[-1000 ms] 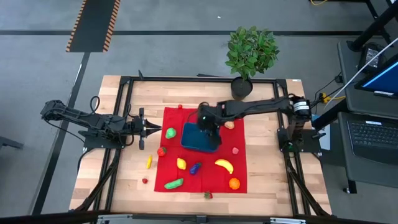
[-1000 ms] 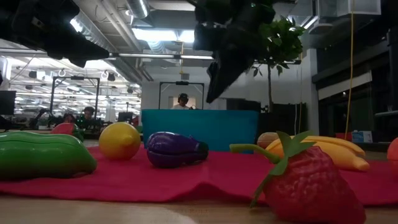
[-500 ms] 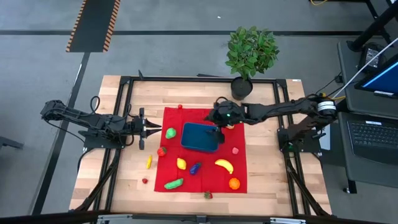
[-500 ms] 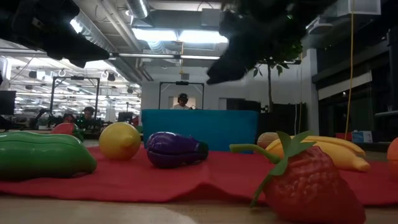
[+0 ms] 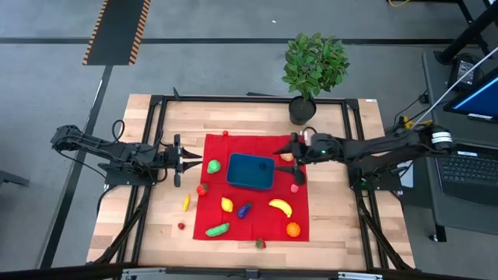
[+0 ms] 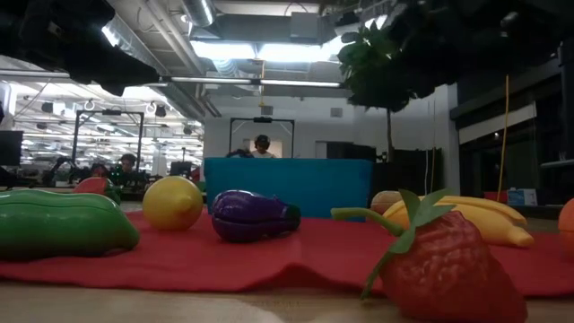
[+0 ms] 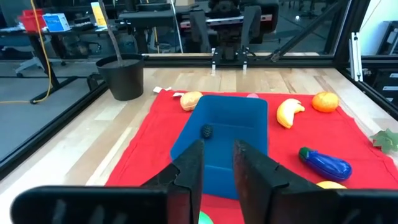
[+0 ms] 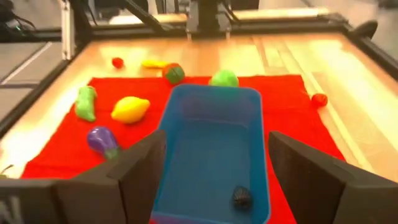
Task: Pick and placing Produce into tupperware
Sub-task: Put the red cherry into the blue bin
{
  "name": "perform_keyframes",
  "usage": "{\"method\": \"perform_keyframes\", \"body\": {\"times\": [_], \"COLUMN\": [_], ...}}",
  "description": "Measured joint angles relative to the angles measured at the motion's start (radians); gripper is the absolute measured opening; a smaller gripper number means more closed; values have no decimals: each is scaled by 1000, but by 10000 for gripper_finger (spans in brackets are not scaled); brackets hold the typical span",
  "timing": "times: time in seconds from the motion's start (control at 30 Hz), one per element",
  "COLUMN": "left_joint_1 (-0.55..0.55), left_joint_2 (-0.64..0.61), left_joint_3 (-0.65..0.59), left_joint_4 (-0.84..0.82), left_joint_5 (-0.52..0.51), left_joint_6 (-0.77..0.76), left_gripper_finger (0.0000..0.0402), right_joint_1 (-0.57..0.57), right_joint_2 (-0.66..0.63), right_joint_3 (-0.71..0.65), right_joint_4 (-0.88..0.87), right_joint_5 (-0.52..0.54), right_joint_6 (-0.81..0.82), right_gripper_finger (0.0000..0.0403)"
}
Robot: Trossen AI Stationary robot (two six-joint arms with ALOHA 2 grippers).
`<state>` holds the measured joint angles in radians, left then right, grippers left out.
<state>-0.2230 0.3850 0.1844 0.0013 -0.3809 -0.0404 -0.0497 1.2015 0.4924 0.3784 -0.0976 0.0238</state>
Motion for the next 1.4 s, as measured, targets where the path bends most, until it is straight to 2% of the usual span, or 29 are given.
{"method": "perform_keyframes", "body": {"times": [0.2, 0.37, 0.83, 1.13, 1.4], "left_joint_1": [0, 0, 35, 35, 61], "left_joint_2": [0, 0, 1, 1, 66], "left_joint_3": [0, 0, 0, 0, 0], "left_joint_4": [0, 0, -1, -1, -6], "left_joint_5": [0, -1, -12, -19, -153], "left_joint_6": [0, 8, 25, -5, -7], "left_gripper_finger": [92, 106, 209, 209, 206], "right_joint_1": [-12, -13, -14, -14, -14], "right_joint_2": [-80, -86, -85, -85, -85], "right_joint_3": [-129, -196, -196, -195, -195], "right_joint_4": [140, 213, 238, 232, 227], "right_joint_5": [2, 3, 13, 19, 178], "right_joint_6": [-3, 2, 25, 50, 136], "right_gripper_finger": [283, 283, 283, 283, 283]}}
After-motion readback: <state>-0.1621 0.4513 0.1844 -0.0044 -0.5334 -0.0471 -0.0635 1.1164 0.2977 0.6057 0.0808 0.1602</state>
